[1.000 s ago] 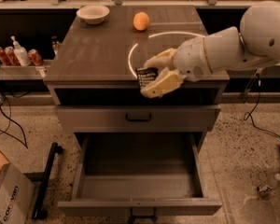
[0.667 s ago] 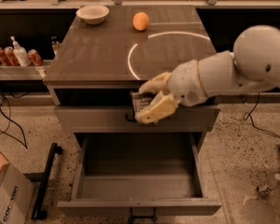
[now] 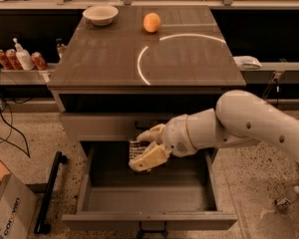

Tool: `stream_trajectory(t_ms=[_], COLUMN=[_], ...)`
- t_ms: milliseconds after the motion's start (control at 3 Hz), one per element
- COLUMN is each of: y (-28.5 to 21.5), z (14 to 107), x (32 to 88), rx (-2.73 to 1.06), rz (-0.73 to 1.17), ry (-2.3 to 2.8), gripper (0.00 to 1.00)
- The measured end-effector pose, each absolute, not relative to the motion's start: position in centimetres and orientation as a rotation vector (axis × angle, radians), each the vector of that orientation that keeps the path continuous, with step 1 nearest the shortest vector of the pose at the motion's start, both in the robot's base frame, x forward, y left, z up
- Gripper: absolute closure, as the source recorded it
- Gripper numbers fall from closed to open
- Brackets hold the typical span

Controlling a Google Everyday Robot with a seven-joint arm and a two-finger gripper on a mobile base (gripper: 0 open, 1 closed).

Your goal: Place rxbar chocolate into middle drawer

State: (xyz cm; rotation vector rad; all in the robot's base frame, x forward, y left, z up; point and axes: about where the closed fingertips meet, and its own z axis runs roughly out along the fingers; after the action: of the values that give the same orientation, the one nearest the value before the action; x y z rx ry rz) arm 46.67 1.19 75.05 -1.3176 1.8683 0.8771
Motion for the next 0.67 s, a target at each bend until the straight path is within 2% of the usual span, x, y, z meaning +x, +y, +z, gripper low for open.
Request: stream_trajectory(t_ms=[667], y=[1.52], z=[75.66], x=[46.82], rx=[-1.361], rz=[0.834], ry=[1.862], gripper=[1.00])
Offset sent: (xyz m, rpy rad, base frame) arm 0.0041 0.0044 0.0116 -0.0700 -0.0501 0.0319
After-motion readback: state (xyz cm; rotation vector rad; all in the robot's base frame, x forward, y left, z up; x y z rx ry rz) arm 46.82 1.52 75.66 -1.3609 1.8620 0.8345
